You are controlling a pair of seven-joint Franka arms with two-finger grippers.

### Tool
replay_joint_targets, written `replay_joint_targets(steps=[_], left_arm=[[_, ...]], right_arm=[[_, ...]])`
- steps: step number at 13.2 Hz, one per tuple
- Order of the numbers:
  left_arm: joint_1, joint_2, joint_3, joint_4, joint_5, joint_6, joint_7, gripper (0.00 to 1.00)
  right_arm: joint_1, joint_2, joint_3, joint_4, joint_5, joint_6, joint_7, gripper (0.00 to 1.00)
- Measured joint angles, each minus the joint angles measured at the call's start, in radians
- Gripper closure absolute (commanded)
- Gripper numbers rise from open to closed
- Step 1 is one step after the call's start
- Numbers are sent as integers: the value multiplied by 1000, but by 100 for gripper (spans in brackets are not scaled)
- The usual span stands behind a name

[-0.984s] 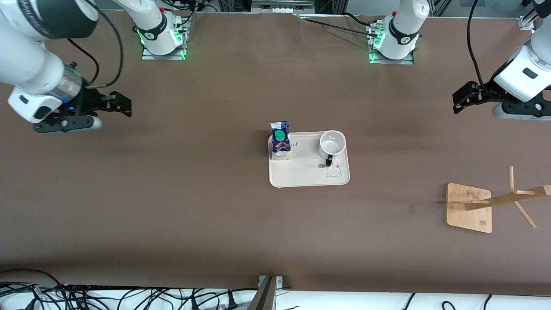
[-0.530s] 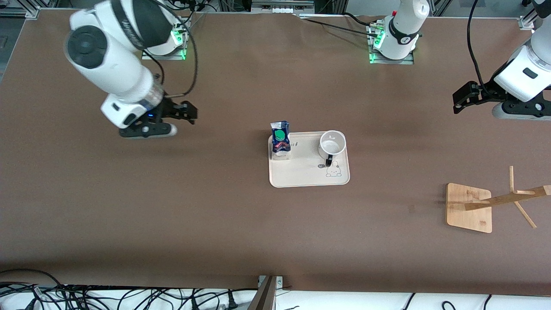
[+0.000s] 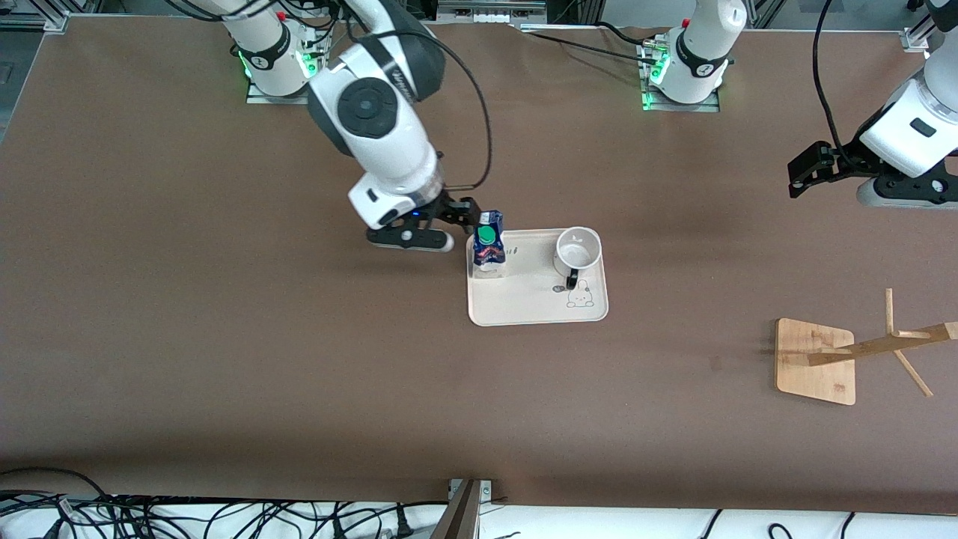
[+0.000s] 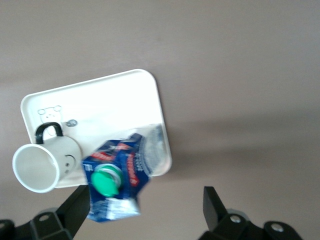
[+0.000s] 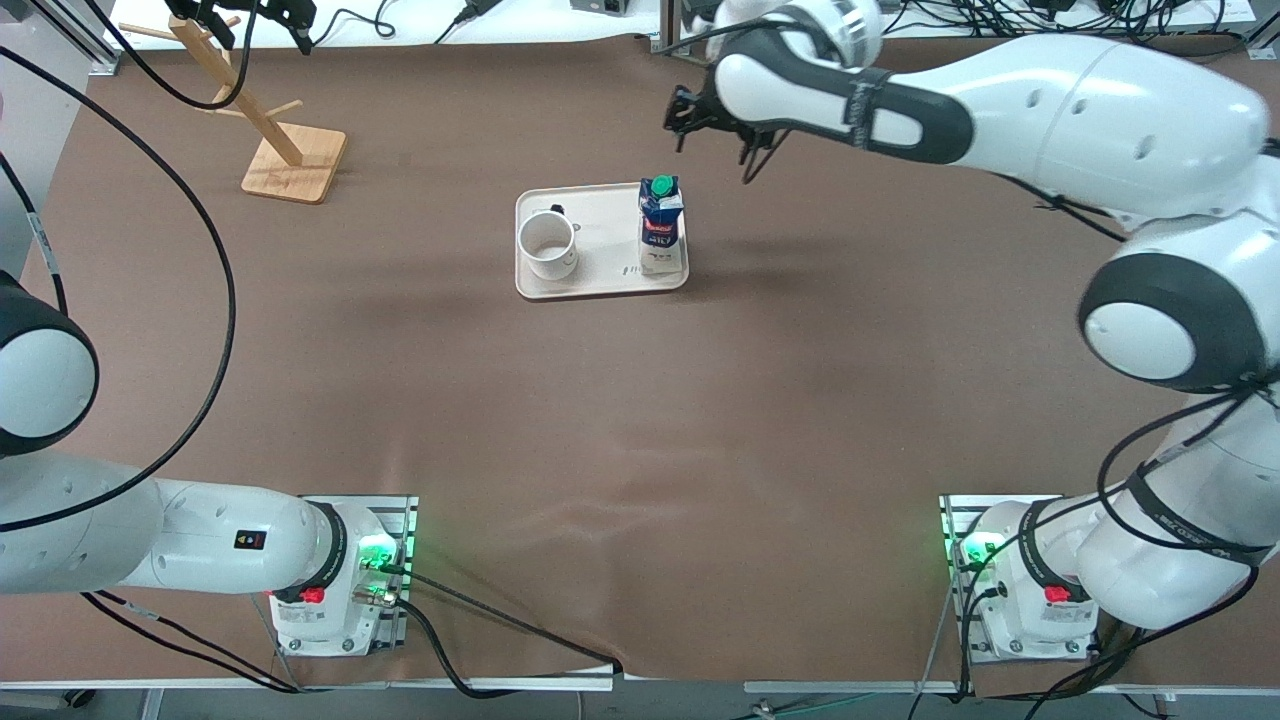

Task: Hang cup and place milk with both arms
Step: 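Reach the right gripper toward the milk carton on the tray, then close the right gripper on the milk carton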

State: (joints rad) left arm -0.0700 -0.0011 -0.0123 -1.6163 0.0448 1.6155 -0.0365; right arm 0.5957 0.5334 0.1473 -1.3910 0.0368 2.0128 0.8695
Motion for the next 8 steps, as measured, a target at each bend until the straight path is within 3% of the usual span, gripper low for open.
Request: replay_joint_targets(steps=[3,7,8], left_arm=[[1,0,1,0,0,0,0,0],[1,0,1,0,0,0,0,0],[1,0,1,0,0,0,0,0]], right_arm=[[64,108,-1,85,-52,13,78,0],[110,164,-2,94,-113,34,136,0],[113,169,-3,94,-115,36,137,9]])
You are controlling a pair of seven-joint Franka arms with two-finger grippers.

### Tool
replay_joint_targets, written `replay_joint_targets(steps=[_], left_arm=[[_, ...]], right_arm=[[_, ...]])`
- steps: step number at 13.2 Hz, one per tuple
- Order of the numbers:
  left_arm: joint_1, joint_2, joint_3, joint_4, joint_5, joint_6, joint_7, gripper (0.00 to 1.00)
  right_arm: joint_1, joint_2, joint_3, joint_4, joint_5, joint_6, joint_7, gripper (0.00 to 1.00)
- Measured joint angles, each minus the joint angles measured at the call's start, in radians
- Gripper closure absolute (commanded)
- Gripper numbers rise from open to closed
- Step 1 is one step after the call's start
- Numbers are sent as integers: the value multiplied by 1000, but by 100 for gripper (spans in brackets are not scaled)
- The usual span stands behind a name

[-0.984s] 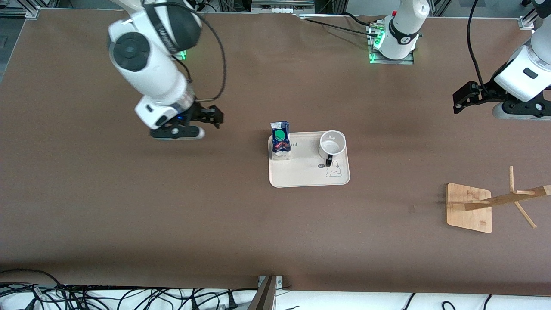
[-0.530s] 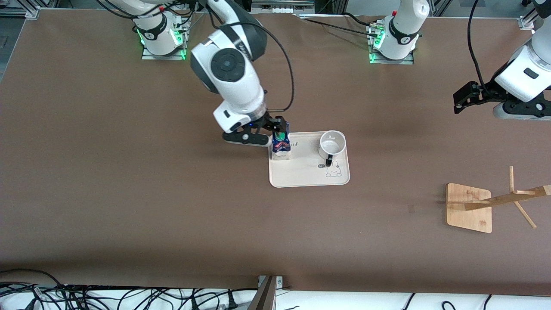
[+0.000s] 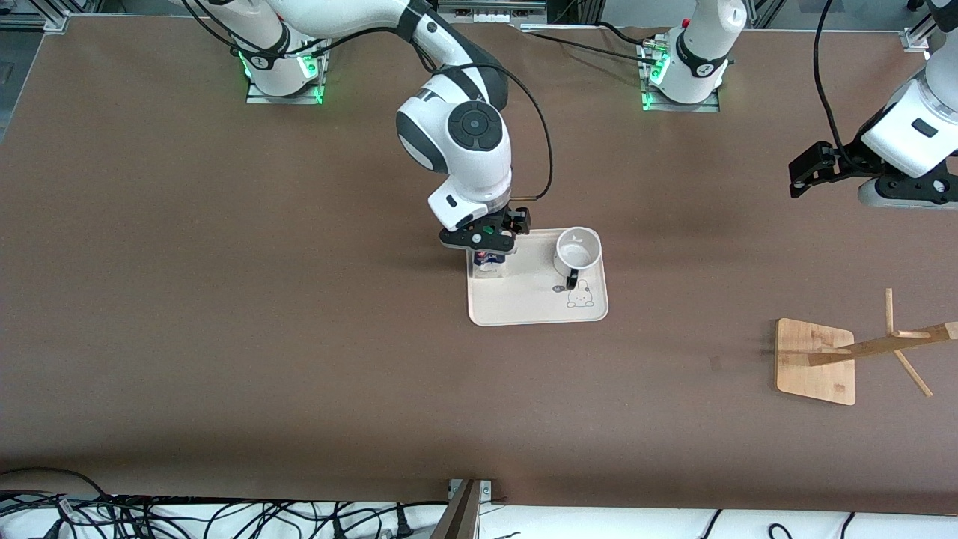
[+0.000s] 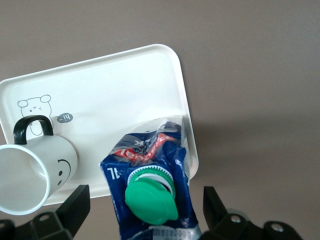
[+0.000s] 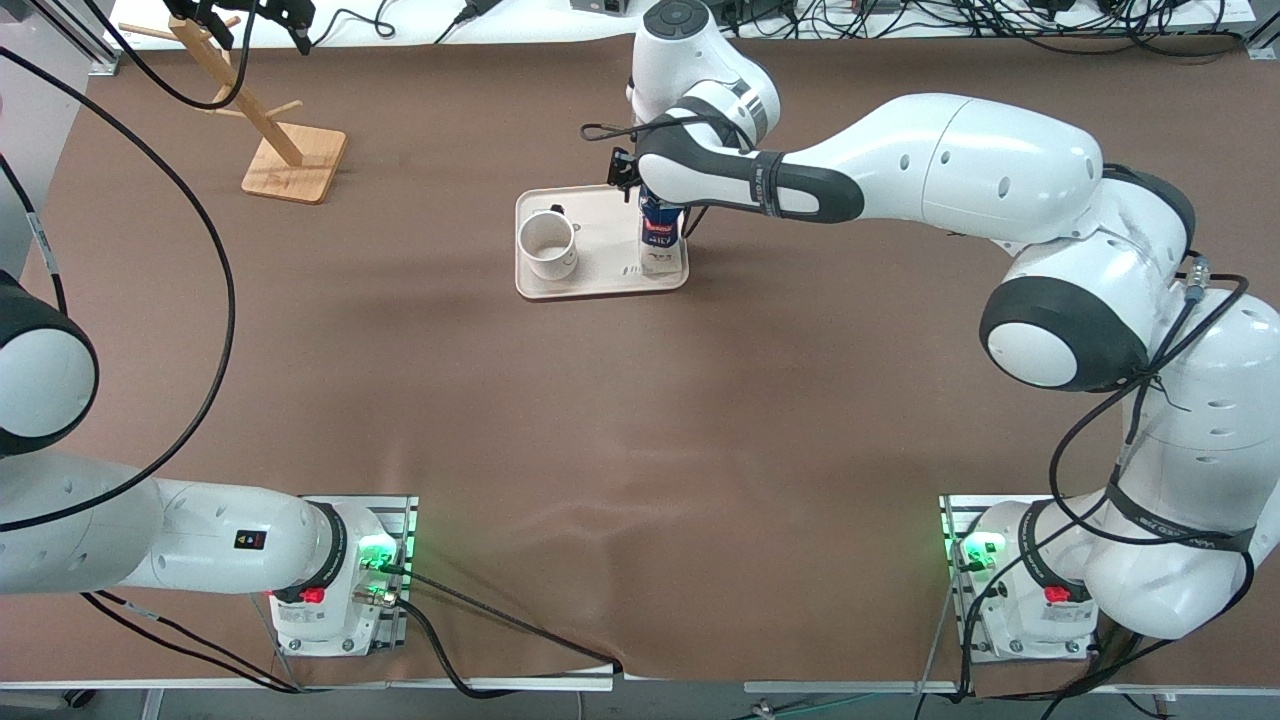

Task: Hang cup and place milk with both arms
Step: 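Close the right gripper on the milk carton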

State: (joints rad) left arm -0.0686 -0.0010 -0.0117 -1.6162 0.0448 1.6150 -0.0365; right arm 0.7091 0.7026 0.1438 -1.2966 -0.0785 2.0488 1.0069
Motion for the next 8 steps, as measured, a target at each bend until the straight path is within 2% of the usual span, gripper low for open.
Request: replay_joint_targets(steps=[3,5,7,8], left_arm=[[1,0,0,0,0,0,0,0],[1,0,0,0,0,0,0,0],[2,0,0,0,0,0,0,0],[2,0,0,0,0,0,0,0]], right_arm=[[-1,3,-6,0,0,0,-1,59],[-4,3,-10,0,0,0,-7,71],[-16,1,-11,2,0,-1,-22,74],[-23,-3,-11,4,0,-3,-29,80]])
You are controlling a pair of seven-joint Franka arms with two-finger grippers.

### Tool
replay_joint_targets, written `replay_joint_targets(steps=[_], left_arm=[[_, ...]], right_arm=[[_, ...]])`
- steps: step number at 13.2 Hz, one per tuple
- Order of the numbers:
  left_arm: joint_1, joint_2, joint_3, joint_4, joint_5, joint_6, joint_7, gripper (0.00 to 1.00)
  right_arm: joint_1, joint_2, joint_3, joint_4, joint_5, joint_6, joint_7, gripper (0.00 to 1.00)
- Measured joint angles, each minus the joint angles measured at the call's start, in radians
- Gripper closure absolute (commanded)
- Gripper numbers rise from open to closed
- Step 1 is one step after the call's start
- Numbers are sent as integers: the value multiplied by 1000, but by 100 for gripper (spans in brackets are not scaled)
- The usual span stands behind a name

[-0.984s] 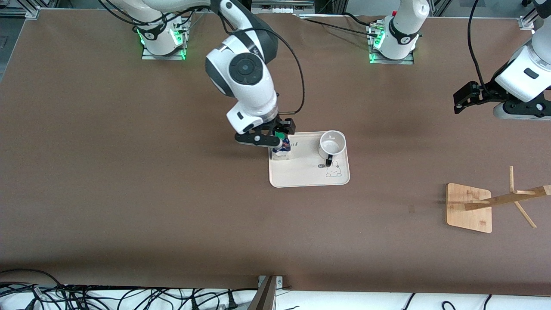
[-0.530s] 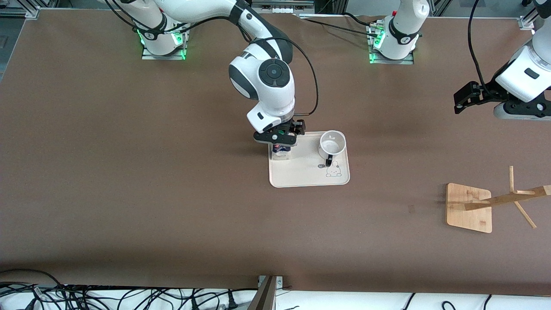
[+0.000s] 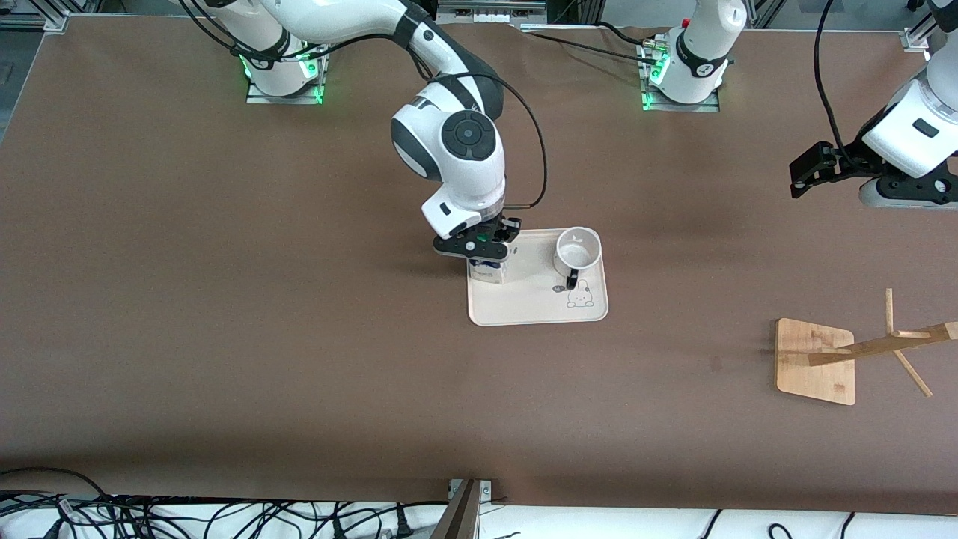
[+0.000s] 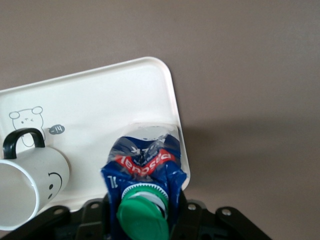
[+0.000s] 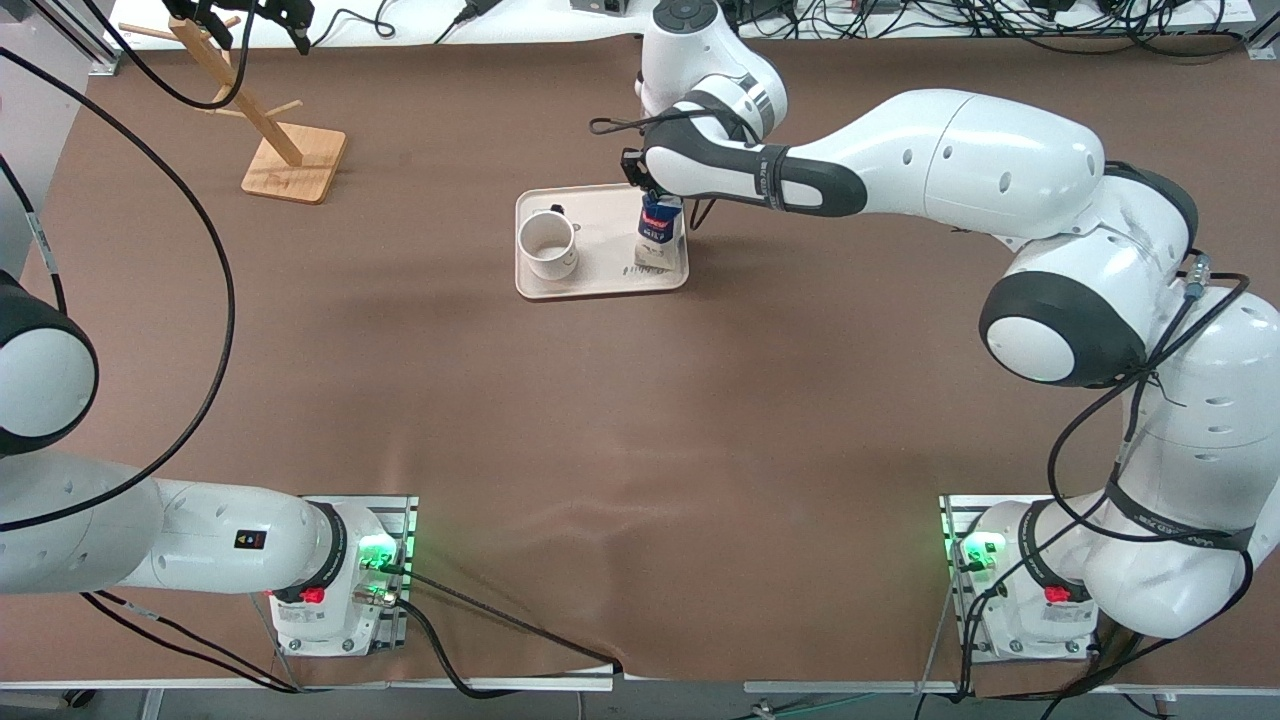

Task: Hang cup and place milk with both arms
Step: 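Close the right gripper on the milk carton, then carry the carton off the tray while the left gripper reaches the mug, then set the carton on the table while the left gripper grasps the mug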

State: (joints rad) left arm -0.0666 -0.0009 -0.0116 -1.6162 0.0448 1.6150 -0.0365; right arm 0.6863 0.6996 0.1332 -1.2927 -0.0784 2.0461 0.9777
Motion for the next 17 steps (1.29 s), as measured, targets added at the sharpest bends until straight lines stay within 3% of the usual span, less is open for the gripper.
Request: replay_joint_targets(steps=[5,7,11,15,17], left_arm=[[0,0,0,0,0,-4,0,0],[0,4,0,0,0,-10,0,0],[-31,32,-5,2,0,-12,0,0],[-107,80,-20,11,0,-12,-14,0],[-161,129,-25,12,-4,0,-119,0]], right_arm=[[-20,-50,-1,17,10,-86,-24,80],[-65,-98,-7,29,68,-161,-126,80],[-260,-206,-16,30,132,-326,-484,78],[-480,-227,-24,-48,156,-344,-848,75],[-569,-255,-40,-130,161,-329,-1001,75]])
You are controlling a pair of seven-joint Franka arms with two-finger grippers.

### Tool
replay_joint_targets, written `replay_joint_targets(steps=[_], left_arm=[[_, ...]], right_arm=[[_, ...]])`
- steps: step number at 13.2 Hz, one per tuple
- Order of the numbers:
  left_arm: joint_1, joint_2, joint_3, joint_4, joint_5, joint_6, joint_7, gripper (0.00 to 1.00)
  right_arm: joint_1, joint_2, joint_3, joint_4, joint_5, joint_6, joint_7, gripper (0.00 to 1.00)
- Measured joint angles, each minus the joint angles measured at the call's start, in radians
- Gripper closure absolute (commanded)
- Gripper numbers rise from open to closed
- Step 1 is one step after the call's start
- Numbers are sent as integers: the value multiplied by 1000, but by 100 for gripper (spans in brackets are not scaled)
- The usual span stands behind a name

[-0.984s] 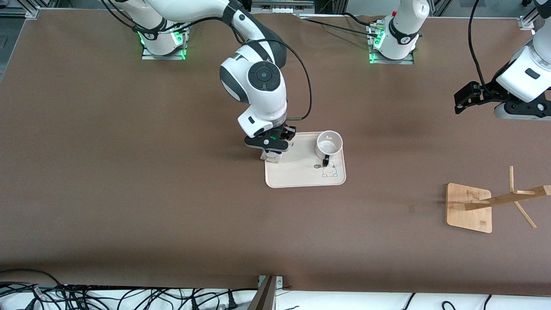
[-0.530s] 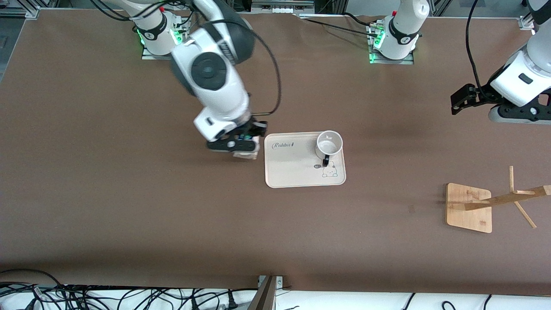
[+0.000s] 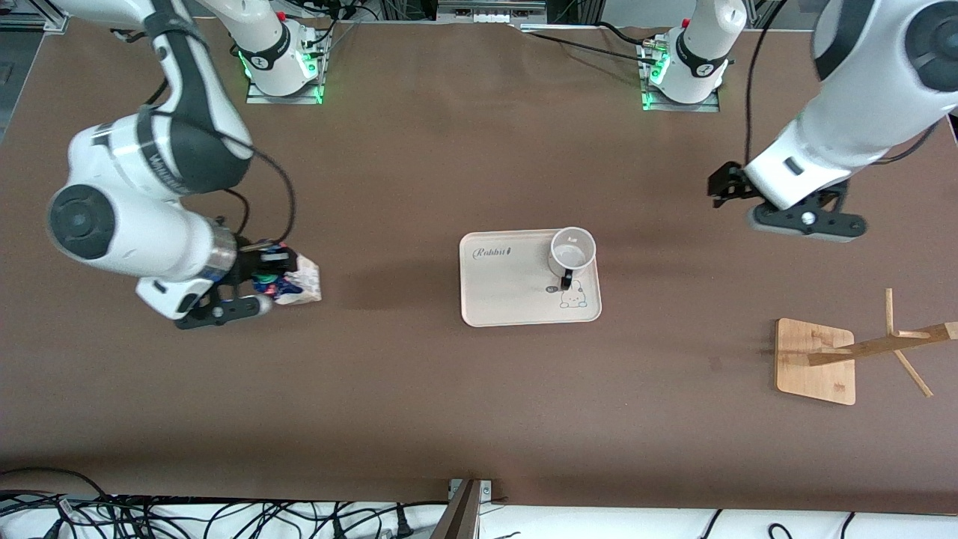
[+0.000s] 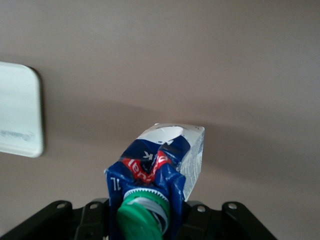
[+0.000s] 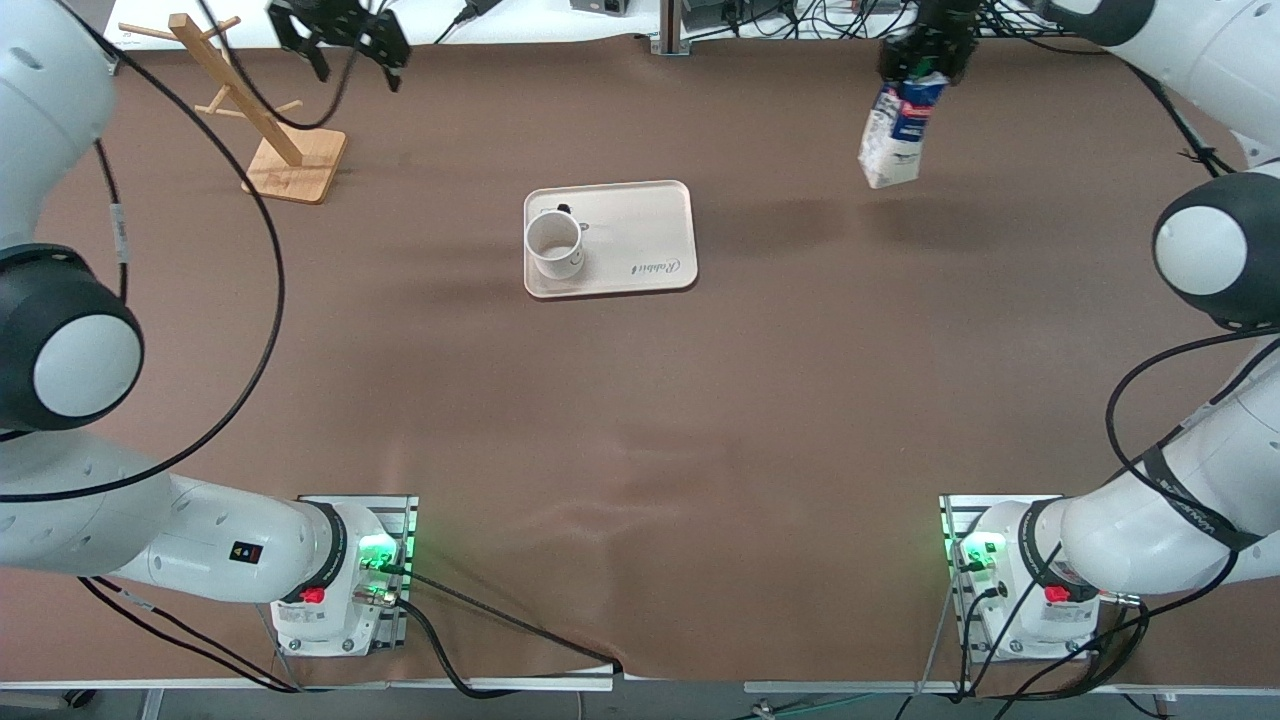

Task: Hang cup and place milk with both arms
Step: 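Set the carton on the table while the left gripper grasps the mug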

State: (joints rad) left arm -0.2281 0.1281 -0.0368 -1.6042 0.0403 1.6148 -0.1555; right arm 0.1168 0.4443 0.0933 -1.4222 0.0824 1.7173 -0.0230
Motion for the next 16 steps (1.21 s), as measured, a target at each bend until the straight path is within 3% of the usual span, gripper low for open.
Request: replay_joint_targets(steps=[5,9,10,12,16], left_arm=[[-174,191,-9,1,-1,182,-289,0],[-279,326,-10,-32,-1,362,-434,0],[-291,341,-11,-69,-1,438,-447,6],[-302,359,-10,-145,-1,550,-467,27],[-352,400,-10,-183,-1,589,-525,70]], right_arm=[[-52,-144,-111,-344,25,219,-179,75],[-48,-166,-113,-411,60,277,-178,75],[-48,-165,-113,-415,84,284,-178,75],[-47,-156,-113,-423,109,311,-177,75],[-42,-124,-111,-437,111,372,-175,75]])
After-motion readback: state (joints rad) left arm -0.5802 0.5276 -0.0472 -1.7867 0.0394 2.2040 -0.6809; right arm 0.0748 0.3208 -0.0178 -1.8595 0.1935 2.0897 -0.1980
